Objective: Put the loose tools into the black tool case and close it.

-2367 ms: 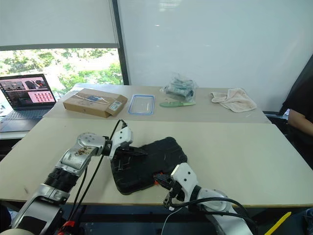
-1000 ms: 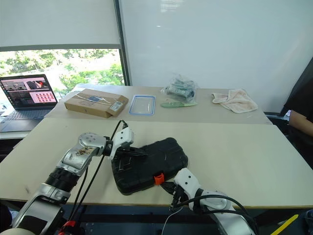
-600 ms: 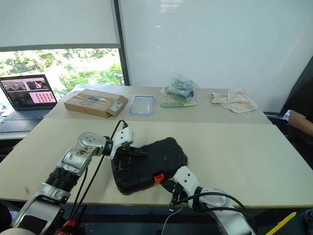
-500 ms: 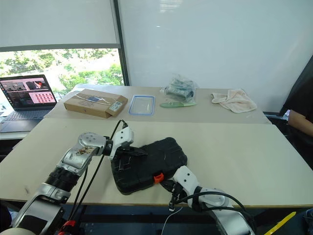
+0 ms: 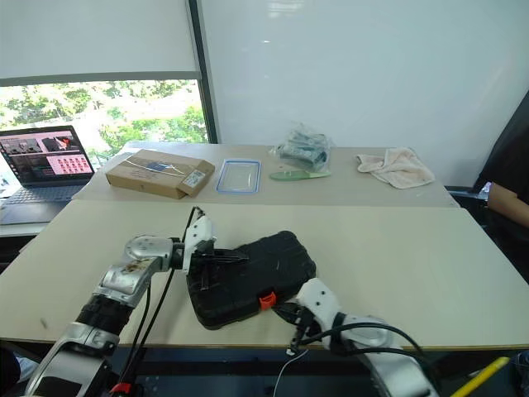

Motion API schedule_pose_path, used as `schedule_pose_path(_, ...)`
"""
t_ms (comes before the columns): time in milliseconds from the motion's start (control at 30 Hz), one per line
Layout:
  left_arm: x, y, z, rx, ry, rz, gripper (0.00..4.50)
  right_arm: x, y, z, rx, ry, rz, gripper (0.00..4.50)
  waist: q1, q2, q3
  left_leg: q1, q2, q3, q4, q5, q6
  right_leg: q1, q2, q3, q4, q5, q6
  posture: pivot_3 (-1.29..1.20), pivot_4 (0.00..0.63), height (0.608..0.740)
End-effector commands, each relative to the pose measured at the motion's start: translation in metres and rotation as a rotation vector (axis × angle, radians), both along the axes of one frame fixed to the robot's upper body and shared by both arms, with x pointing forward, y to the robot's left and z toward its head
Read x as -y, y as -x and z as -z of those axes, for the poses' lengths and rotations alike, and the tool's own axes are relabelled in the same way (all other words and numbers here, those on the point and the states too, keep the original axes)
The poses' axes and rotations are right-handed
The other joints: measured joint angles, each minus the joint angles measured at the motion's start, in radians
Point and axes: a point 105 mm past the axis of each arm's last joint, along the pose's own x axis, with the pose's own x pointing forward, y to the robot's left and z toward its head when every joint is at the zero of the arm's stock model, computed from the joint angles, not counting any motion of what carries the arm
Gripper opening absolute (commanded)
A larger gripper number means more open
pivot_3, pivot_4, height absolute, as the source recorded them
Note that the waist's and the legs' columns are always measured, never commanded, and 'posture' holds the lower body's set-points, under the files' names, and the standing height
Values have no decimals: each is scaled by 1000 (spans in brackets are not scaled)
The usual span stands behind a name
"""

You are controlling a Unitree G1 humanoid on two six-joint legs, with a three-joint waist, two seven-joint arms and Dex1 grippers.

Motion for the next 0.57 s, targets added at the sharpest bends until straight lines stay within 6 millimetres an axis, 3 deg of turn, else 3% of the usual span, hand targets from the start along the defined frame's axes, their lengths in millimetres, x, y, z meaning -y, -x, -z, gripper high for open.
schedule_pose_path(33, -57, 12, 1, 5, -20, -148, 1455, 35, 7, -25, 103, 21, -2, 1523, -5, -1, 1, 1, 0, 0, -3, 0, 0, 0, 0, 0, -1, 0, 0, 0, 150, 740)
schedule_pose_path(233, -122, 47, 14, 69, -146, -317, 3422, 84, 13, -27, 175, 125, -73, 3467, 2, 1, 6, 2, 0, 0, -11, 1, -1, -3, 1, -1, -1, -3, -3, 0, 150, 740)
schedule_pose_path(333, -137, 62, 20, 82, -170, -370, 4438, 104, 8, -24, 174, 176, -90, 4461, 2, -1, 10, 0, -1, 2, -11, 0, -1, -5, -1, -1, -2, -4, -1, 0, 150, 740)
schedule_pose_path(567, -146, 78, 26, 100, -150, -447, 4438, 127, -11, -24, 223, 209, -48, 4461, 23, -6, 15, -7, -3, 2, -8, 1, -2, -10, -5, -3, -2, -3, -1, 0, 150, 740)
